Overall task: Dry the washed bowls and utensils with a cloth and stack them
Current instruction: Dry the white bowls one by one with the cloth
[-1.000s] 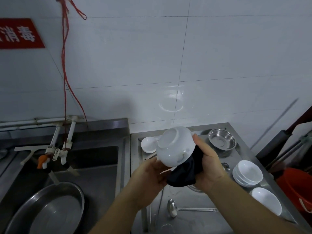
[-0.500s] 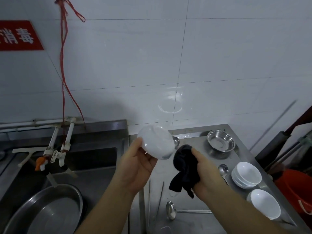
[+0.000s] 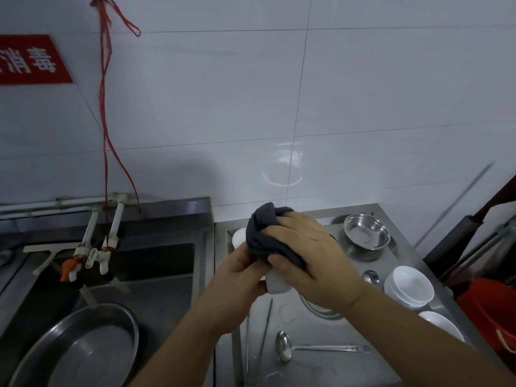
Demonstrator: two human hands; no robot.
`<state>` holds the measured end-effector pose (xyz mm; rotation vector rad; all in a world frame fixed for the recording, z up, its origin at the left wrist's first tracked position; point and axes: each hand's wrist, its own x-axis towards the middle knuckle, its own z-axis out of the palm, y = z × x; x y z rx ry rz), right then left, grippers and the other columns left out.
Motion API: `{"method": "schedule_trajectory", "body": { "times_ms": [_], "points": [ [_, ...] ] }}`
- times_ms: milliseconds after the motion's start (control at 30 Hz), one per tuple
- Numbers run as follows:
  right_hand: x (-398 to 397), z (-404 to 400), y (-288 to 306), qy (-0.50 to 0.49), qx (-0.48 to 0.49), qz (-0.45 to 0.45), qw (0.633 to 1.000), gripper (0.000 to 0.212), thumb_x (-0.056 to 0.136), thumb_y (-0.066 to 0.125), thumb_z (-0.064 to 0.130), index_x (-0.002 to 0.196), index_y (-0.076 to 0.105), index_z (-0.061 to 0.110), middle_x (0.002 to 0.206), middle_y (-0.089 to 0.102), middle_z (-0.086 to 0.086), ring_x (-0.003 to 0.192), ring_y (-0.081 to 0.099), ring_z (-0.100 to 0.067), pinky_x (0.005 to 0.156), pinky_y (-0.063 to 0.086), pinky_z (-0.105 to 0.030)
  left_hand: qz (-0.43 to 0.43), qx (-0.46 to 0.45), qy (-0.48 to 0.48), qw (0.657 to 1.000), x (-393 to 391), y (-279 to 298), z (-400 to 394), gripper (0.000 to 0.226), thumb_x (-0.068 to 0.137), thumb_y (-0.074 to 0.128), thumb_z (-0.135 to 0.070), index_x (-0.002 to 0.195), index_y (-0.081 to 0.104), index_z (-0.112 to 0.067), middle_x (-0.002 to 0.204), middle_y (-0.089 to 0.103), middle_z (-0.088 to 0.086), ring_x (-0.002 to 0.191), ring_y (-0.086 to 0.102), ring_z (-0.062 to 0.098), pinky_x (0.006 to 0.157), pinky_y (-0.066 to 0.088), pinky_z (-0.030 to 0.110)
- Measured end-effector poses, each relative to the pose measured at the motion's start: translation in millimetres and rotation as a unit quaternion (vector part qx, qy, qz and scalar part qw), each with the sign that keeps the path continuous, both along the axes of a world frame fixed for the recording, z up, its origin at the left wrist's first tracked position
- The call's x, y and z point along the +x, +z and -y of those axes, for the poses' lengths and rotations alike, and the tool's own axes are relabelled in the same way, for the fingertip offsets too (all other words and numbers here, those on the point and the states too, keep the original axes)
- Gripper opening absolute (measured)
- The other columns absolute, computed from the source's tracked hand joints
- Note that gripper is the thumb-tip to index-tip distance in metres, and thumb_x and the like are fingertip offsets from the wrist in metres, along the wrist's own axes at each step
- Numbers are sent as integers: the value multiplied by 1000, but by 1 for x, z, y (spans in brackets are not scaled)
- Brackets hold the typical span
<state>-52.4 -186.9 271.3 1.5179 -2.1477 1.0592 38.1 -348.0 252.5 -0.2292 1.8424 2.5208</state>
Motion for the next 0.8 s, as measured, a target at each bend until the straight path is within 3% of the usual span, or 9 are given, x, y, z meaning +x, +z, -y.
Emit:
{"method": "schedule_trajectory", "body": {
  "times_ms": [67,133,200,300,400,467,567,667,800],
  "points": [
    [-2,3,0,-13,-11,76,997,29,104,56,28,128,67,17,125,67,7,119,60,-16,105,46,-35,-15,5,-15,1000,4,0,1,31,103,62,-20,131,65,-9,129,70,17,121,67,37,101,56,56],
    [-2,7,4,-34,-88,253,963,24,104,56,24,124,68,28,118,71,10,113,66,-14,99,52,-33,-35,-9,-22,999,8,1,1,34,97,65,-27,121,65,-3,126,68,21,117,65,40,101,55,59],
    [-3,12,8,-53,-190,429,882,22,107,57,22,120,72,31,114,75,4,110,70,-17,96,57,-38,-55,-15,-28,998,10,3,1,37,94,65,-32,119,65,-4,125,67,21,116,65,41,99,56,56],
    [-4,12,7,-102,-261,587,759,23,108,55,32,118,75,28,113,78,-5,103,72,-26,85,56,-43,-82,-23,-37,996,11,9,2,27,93,65,-33,111,69,-12,120,69,15,110,68,35,92,58,48],
    [5,10,2,-121,-285,707,636,34,105,54,45,122,76,25,119,78,-11,106,74,-32,83,59,-47,-93,-20,-36,995,11,12,2,25,93,64,-32,111,69,-14,120,69,14,111,68,36,92,58,48],
    [11,10,-3,-124,-293,749,582,44,102,58,51,124,76,18,122,77,-15,102,74,-35,80,60,-47,-97,-17,-29,995,10,12,1,25,93,64,-32,111,69,-15,122,69,14,114,67,37,94,58,51],
    [15,13,-7,-94,-303,780,539,51,102,54,50,126,70,8,111,74,-19,87,71,-40,71,56,-53,-102,-48,-14,994,8,12,-2,27,93,63,-34,111,67,-15,125,67,14,120,65,39,98,58,56],
    [16,11,-3,-84,-300,795,520,44,102,52,45,116,71,9,97,73,-17,76,71,-35,67,56,-46,-101,-89,-2,991,7,12,-12,32,89,64,-37,111,68,-13,119,70,13,114,68,34,95,59,51],
    [3,5,7,-141,-301,762,556,45,104,50,47,120,75,13,99,78,-12,80,75,-32,76,56,-43,-84,-62,4,995,3,20,-18,33,78,68,-31,109,76,-30,117,74,5,112,70,29,93,61,45]
  ]
}}
